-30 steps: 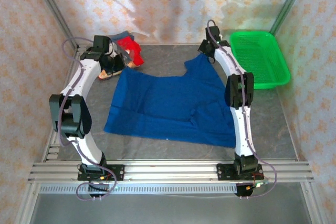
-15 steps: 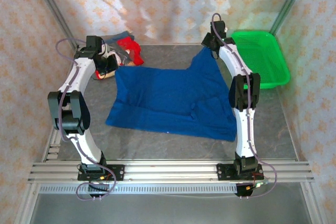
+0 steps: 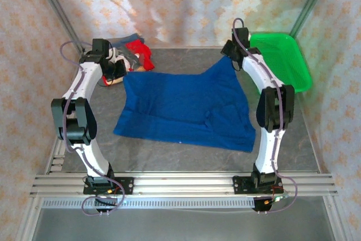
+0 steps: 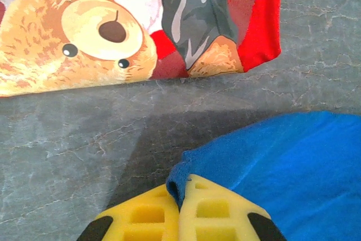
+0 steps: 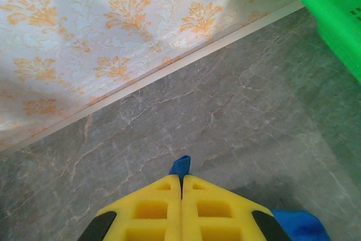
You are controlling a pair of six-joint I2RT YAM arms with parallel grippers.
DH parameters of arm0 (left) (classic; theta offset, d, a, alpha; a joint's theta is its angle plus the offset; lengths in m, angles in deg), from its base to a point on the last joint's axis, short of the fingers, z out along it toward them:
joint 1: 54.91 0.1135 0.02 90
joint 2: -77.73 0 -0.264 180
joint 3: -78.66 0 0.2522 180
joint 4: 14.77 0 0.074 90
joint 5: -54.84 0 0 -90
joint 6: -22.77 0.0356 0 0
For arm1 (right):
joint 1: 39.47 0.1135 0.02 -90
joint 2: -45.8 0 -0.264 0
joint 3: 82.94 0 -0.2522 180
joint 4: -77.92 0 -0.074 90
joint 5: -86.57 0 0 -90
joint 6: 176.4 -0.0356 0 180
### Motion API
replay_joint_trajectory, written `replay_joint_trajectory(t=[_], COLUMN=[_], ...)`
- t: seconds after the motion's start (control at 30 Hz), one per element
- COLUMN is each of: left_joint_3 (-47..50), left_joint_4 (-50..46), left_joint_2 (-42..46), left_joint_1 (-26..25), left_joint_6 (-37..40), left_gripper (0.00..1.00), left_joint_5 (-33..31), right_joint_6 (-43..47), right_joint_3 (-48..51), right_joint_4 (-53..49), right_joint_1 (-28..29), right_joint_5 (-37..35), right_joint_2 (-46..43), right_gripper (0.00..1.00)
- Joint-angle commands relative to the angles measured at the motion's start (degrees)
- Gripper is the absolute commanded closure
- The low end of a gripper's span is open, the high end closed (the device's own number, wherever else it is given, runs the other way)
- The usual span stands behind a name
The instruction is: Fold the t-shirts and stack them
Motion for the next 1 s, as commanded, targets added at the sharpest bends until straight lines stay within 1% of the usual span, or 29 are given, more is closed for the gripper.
replay_joint_trajectory(t=[0.0, 0.1, 0.3, 0.7, 0.97], left_joint_3=[-1.2, -2.4, -3.7, -2.3, -2.4], left_joint_4=[-2.1, -3.2, -4.9, -4.3, -3.0], left_joint_2=[-1.1, -2.5, -3.7, -3.5, -3.1], left_joint_1=[1.0, 1.1, 1.3, 1.5, 1.4], left_joint_6=[3.1, 5.1, 7.7, 9.8, 11.6], left_gripper=[1.0, 1.0, 1.0, 1.0, 1.0], left_joint_5=[-1.6, -1.3, -3.6, -8.2, -12.1], right_joint_6=[0.2, -0.6, -2.6, -8.7, -10.4], right_joint_3=[6.2, 13.0, 23.0, 38.3, 44.7], right_joint_4=[4.5, 6.4, 8.8, 8.9, 6.7], right_joint_1=[-0.4, -0.6, -1.5, -2.0, -2.2], right_joint_5=[-2.0, -2.9, -2.9, -3.1, -2.9], right_joint_2=[-6.5, -11.3, -18.5, -31.7, -36.8], right_gripper=[1.0, 1.0, 1.0, 1.0, 1.0])
